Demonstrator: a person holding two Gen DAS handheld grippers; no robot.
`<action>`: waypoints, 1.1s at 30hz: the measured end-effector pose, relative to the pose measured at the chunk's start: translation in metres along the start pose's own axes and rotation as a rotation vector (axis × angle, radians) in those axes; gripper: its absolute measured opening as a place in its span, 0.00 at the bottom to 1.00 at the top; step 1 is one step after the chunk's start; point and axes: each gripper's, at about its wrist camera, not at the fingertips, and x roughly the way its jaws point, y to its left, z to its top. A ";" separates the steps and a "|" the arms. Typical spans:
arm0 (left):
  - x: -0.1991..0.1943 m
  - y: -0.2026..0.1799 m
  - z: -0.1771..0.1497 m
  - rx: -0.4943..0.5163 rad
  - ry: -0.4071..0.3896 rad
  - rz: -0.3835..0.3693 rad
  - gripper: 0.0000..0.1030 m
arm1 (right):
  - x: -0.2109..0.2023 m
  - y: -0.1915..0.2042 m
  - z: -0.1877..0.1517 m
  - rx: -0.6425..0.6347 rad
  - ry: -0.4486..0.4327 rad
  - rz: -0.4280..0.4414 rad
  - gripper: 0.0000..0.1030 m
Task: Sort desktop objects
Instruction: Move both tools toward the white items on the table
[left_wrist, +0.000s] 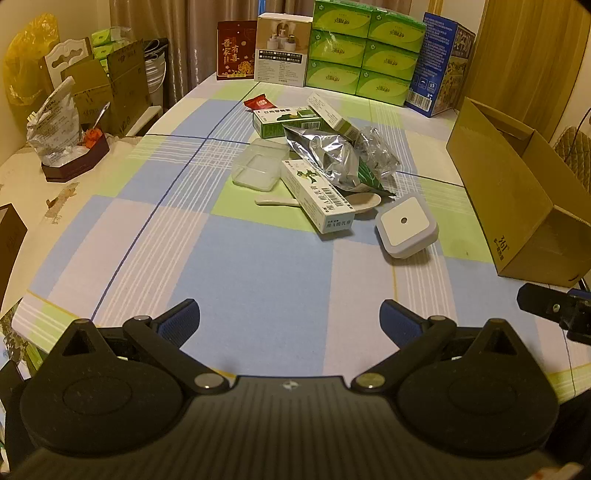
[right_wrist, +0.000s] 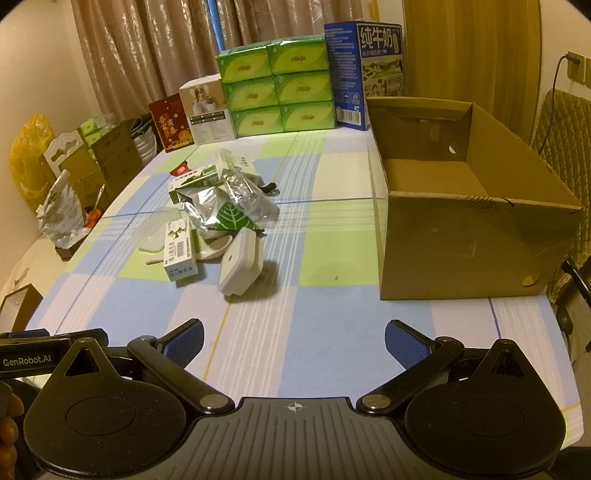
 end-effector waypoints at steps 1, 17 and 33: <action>0.000 0.000 0.000 -0.001 0.000 0.000 0.99 | 0.000 0.000 0.000 0.000 0.000 -0.001 0.98; 0.004 0.002 0.000 -0.001 0.009 -0.022 0.99 | 0.005 0.004 0.004 -0.029 0.002 -0.005 0.98; 0.017 0.026 0.018 -0.017 0.011 -0.026 0.99 | 0.033 0.027 0.014 -0.117 0.021 0.036 0.98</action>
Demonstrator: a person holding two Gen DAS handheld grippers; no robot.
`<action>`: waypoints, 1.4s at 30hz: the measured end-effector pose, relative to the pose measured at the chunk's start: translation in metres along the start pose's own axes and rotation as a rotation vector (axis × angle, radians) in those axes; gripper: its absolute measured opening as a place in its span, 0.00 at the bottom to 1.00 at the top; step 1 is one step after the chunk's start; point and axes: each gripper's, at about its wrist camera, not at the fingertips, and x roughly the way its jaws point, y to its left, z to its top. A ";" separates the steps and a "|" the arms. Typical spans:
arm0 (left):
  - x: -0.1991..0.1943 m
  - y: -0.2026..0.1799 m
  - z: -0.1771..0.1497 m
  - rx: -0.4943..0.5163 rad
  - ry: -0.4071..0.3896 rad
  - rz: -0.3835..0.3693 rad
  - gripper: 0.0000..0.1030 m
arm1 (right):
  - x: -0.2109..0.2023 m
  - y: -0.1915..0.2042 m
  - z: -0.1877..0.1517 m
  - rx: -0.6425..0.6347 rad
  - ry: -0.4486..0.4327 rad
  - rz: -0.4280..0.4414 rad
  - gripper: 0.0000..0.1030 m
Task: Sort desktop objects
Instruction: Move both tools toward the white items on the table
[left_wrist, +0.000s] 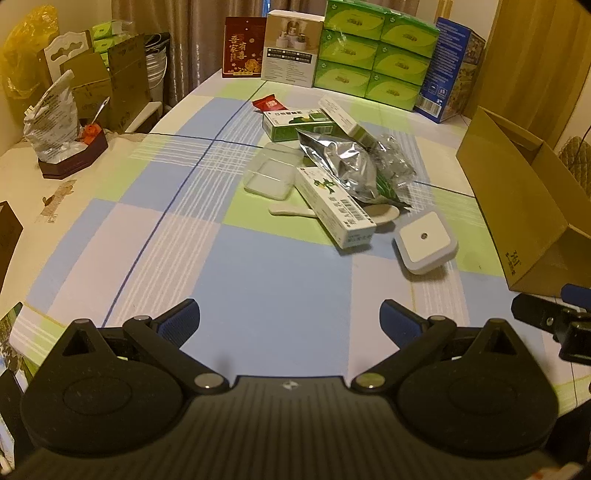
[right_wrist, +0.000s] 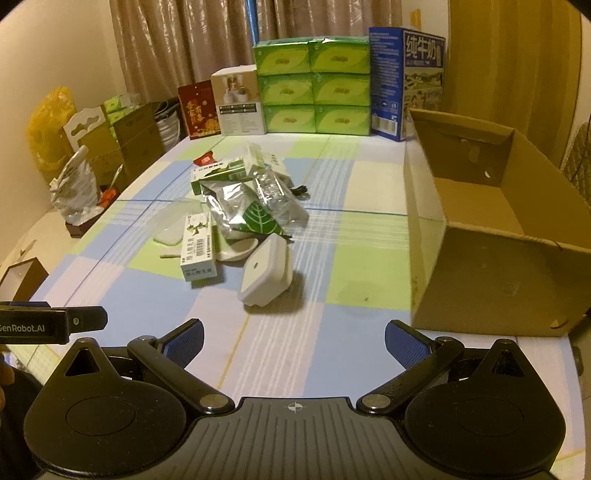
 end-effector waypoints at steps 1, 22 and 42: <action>0.001 0.001 0.001 0.000 0.000 -0.001 0.99 | 0.003 0.001 0.000 -0.005 0.004 0.001 0.98; 0.031 0.009 0.017 0.019 0.032 -0.042 0.99 | 0.044 0.015 -0.001 -0.077 0.042 0.014 0.98; 0.065 0.020 0.027 0.001 0.036 -0.042 0.99 | 0.069 0.025 -0.001 -0.221 -0.008 -0.036 0.98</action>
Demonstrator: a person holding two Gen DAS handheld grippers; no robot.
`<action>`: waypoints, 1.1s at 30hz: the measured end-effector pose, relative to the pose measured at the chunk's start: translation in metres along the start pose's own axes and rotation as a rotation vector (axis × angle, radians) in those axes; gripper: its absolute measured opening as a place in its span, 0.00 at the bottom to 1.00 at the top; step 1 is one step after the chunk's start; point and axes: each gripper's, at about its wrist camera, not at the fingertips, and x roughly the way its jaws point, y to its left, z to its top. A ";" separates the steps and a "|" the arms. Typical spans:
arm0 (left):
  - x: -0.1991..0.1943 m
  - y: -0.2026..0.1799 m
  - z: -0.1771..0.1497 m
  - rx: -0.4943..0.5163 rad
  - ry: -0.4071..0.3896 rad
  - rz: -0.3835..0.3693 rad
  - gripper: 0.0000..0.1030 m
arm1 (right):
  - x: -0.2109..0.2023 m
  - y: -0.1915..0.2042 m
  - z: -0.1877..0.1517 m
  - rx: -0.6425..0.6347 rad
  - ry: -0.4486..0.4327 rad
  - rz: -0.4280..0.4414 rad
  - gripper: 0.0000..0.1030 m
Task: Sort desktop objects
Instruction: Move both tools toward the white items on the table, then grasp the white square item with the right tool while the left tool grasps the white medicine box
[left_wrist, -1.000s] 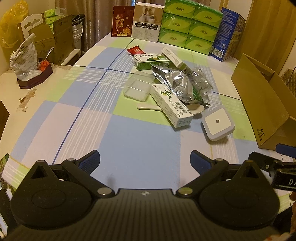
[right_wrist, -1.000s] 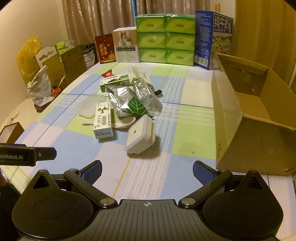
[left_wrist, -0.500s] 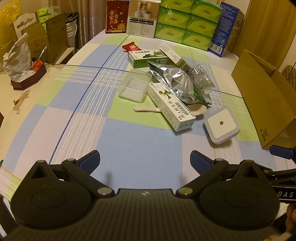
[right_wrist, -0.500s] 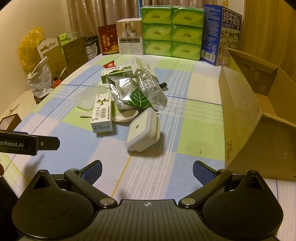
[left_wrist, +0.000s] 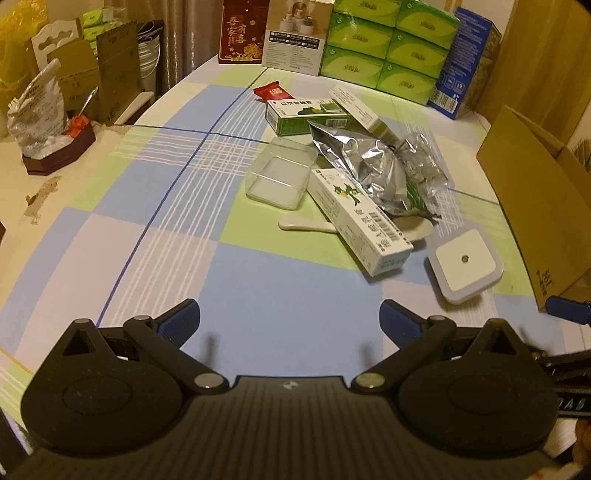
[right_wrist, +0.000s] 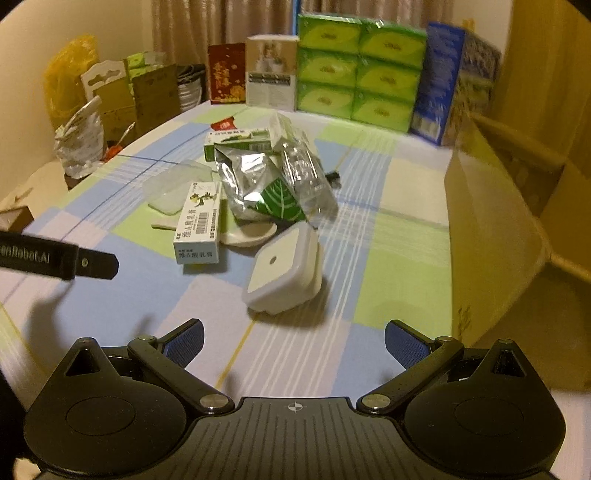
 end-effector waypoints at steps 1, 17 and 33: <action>0.001 0.001 0.001 -0.006 0.004 -0.009 0.99 | 0.000 0.003 0.000 -0.028 -0.014 -0.008 0.98; 0.022 -0.007 0.021 0.037 -0.005 -0.004 0.97 | 0.050 0.025 0.008 -0.242 -0.036 -0.029 0.86; 0.049 -0.025 0.039 0.043 -0.013 -0.111 0.90 | 0.066 0.017 0.005 -0.259 -0.071 -0.059 0.64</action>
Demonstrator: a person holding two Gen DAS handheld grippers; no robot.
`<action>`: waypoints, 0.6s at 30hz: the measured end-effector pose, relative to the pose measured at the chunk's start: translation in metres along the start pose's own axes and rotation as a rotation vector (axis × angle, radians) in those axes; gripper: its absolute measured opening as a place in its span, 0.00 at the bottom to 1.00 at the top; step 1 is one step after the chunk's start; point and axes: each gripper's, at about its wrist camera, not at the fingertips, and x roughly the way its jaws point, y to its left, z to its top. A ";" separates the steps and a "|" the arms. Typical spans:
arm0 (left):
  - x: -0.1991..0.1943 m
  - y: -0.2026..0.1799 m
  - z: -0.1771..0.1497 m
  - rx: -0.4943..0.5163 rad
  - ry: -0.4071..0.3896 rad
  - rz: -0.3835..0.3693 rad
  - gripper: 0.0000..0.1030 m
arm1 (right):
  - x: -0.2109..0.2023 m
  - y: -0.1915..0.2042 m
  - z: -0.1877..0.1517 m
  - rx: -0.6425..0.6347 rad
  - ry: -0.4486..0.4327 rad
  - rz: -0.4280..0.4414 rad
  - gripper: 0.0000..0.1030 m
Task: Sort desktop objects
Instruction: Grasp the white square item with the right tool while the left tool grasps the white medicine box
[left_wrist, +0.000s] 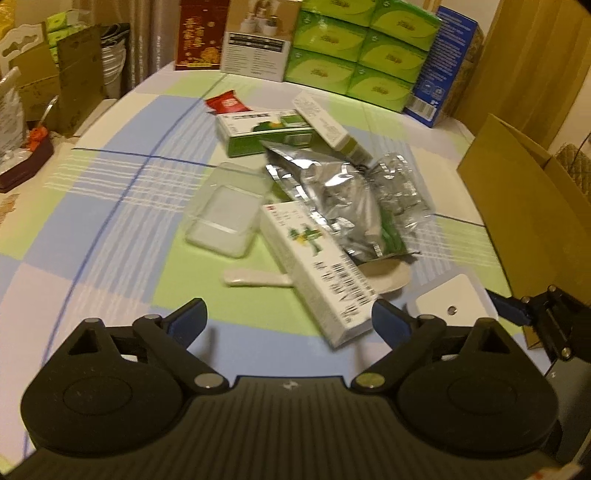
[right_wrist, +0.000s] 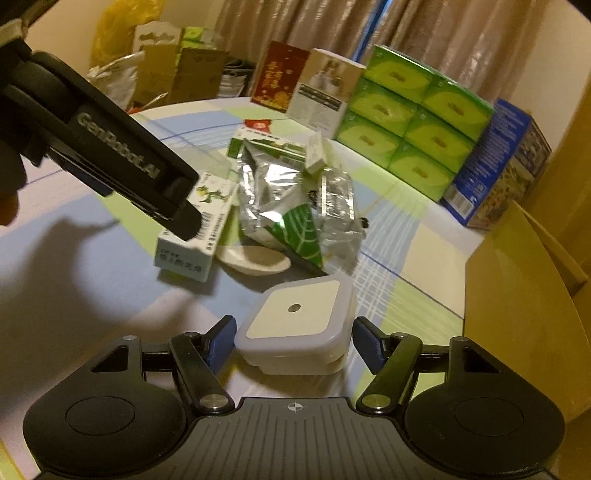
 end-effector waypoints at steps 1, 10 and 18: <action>0.003 -0.003 0.002 0.003 -0.002 -0.011 0.89 | 0.000 -0.003 -0.001 0.012 0.003 -0.002 0.64; 0.034 -0.035 0.012 0.136 0.009 -0.001 0.65 | -0.010 -0.027 -0.007 0.129 0.017 0.001 0.64; 0.021 -0.033 -0.006 0.213 0.046 0.044 0.36 | -0.035 -0.047 -0.019 0.364 0.046 0.075 0.64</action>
